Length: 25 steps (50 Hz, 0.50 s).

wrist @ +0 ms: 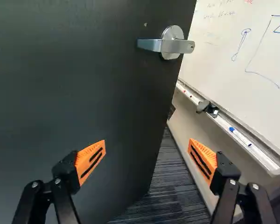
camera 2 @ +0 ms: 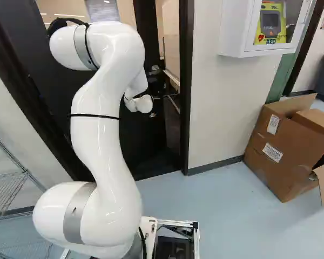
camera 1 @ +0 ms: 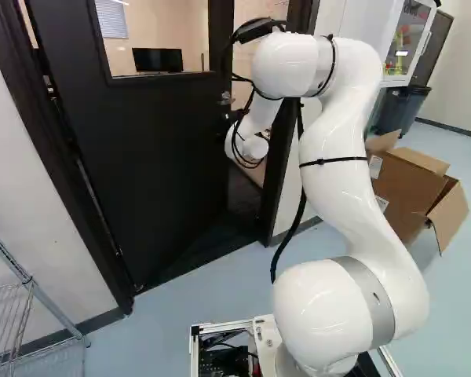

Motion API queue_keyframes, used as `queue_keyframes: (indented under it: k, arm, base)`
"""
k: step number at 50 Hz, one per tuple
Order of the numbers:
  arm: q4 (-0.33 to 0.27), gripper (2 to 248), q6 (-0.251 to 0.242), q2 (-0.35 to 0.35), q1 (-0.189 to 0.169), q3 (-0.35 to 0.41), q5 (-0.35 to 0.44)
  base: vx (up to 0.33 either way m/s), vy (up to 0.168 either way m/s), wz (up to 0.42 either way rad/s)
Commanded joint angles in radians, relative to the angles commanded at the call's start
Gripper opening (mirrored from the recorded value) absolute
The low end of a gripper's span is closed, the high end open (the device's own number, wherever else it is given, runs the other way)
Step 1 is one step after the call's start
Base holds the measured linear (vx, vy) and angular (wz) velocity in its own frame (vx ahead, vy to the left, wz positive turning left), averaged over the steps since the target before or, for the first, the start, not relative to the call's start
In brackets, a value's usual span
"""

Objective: Open the door and move inside

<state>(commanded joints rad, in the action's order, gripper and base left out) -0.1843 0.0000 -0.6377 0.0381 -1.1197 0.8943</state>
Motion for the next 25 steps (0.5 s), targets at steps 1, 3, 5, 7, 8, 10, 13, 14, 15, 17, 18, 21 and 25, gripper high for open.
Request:
queue_keyframes:
  k: [1,3,5,7,8,10,13,14,15,17,18,21,25]
  arm:
    - [0.000,247,0.000,0.005,-0.001,0.006,0.000]
    - [0.000,247,0.000,0.014,-0.002,0.019,0.000]
    - [0.000,247,0.000,0.024,-0.004,0.032,0.000]
    - [0.000,247,0.000,0.033,-0.006,0.045,0.000]
    - [0.000,247,0.000,0.038,-0.006,0.051,0.000]
    - [0.000,247,0.000,0.047,-0.008,0.064,0.000]
    - [0.000,247,0.000,0.061,-0.010,0.083,0.000]
    - [0.000,247,0.000,0.066,-0.011,0.089,0.000]
    - [0.000,247,0.000,0.070,-0.012,0.095,0.000]
    - [0.000,247,0.000,0.080,-0.014,0.108,0.000]
    - [0.000,247,0.000,0.084,-0.014,0.114,0.000]
    - [0.000,247,0.000,0.098,-0.017,0.132,0.000]
    - [0.000,247,0.000,0.117,-0.020,0.157,0.000]
  base:
    - [0.000,0.000,0.000]
    - [0.000,0.000,0.000]
    - [0.000,0.000,0.000]
    - [0.000,0.000,0.000]
    - [0.000,0.000,0.000]
    - [0.000,0.000,0.000]
    - [0.000,0.000,0.000]
    - [0.000,0.000,0.000]
    - [0.000,0.000,0.000]
    - [0.000,0.000,0.000]
    - [0.000,0.000,0.000]
    - [0.000,0.000,0.000]
    - [0.000,0.000,0.000]
